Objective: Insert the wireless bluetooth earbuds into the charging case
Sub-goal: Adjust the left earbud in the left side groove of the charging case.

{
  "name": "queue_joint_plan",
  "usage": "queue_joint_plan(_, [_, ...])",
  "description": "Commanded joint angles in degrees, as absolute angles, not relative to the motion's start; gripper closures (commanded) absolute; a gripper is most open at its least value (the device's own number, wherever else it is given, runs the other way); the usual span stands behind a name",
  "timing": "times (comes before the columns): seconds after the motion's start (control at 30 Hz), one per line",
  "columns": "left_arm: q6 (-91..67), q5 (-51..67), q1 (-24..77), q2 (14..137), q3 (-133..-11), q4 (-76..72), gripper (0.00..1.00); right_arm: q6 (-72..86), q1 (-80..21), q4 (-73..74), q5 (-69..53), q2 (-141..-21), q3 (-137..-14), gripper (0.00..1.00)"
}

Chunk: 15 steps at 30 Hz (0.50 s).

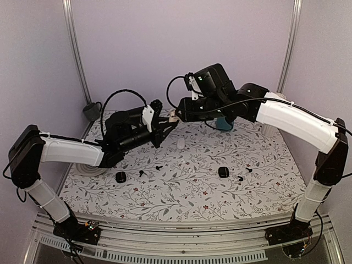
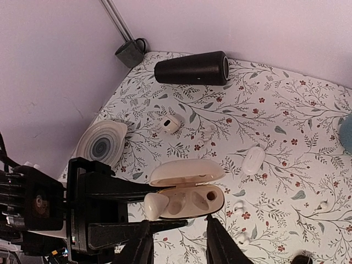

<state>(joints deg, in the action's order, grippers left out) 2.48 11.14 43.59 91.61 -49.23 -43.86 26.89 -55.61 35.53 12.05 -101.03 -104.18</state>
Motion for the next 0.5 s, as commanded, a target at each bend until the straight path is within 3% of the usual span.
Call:
queue_joint_plan(0.0, [2.11, 11.71, 43.30, 90.61, -49.99, -45.62, 1.00, 25.78, -56.17, 34.17, 12.91, -99.78, -104.15, 0.65])
queue_joint_plan(0.47, [2.10, 11.87, 43.32, 90.55, -50.10, -45.35, 1.00, 24.36, -56.66, 36.68, 12.69, -105.32, -110.35, 0.59])
